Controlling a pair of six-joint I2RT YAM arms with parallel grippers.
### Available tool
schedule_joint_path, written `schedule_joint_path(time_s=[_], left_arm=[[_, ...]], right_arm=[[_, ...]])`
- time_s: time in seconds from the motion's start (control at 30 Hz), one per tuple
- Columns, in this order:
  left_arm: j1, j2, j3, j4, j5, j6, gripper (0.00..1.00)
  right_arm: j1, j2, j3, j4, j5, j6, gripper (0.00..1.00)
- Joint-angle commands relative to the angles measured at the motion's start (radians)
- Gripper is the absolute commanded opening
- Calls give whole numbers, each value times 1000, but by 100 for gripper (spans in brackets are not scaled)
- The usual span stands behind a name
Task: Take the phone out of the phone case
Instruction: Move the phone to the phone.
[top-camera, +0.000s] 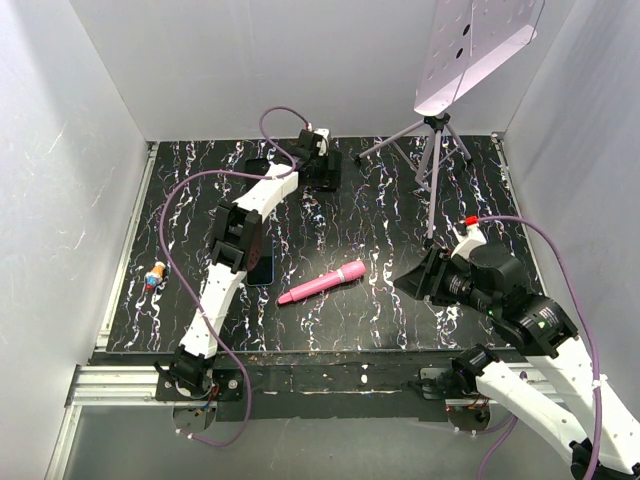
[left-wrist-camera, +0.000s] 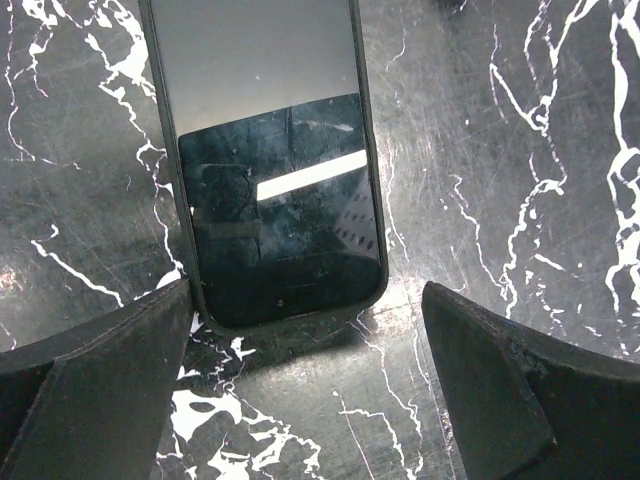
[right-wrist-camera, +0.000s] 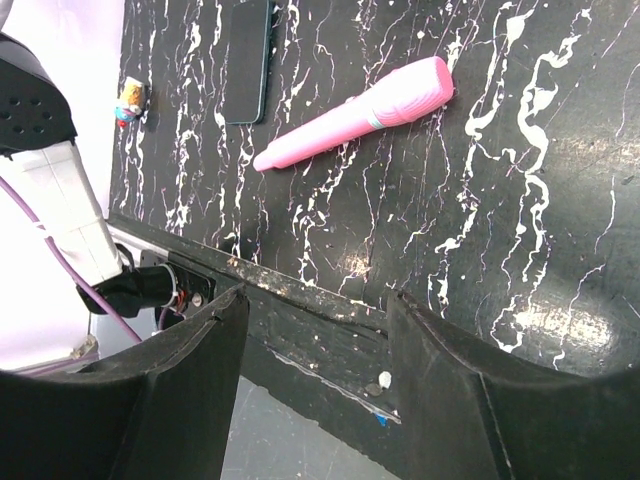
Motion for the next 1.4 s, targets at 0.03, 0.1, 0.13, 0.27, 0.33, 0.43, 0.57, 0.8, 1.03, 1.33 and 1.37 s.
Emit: schedule_joint_path(time_s=[0.03,0.1,0.13,0.27,0.33,0.43,0.57,0.8,1.03,1.33,1.37], left_arm=[[-18,47,45,-167,-151,84,98],[-21,60,59,-173,-172,70,97],[-23,67,68,-177,-186,62,95],[-29,93,103,-193,-229,45,92],[-31,96,114,-184,-225,44,91],[-37,116,146,-185,-197,57,91],[-54,116,155,-181,-192,86,95],[-57,135,189,-211,-205,82,82],[-57,124,171,-201,-209,97,51],[-69,-273,-480,-45,-192,134,36],[-73,-340,-562,-11,-192,131,36]], right_arm=[[-3,-28,-29,10,29,30,63],[-3,-31,-34,9,31,38,63],[-3,-32,-37,10,31,39,63],[-3,-34,-34,0,39,47,63],[-3,-35,-35,-2,42,49,63],[-3,-40,-37,0,45,52,63],[-3,-45,-38,3,46,58,63],[-3,-83,-40,-14,80,72,62],[-3,-106,-38,-23,89,82,61],[-3,-98,-46,-5,86,67,61],[-3,-95,-52,4,80,67,62]])
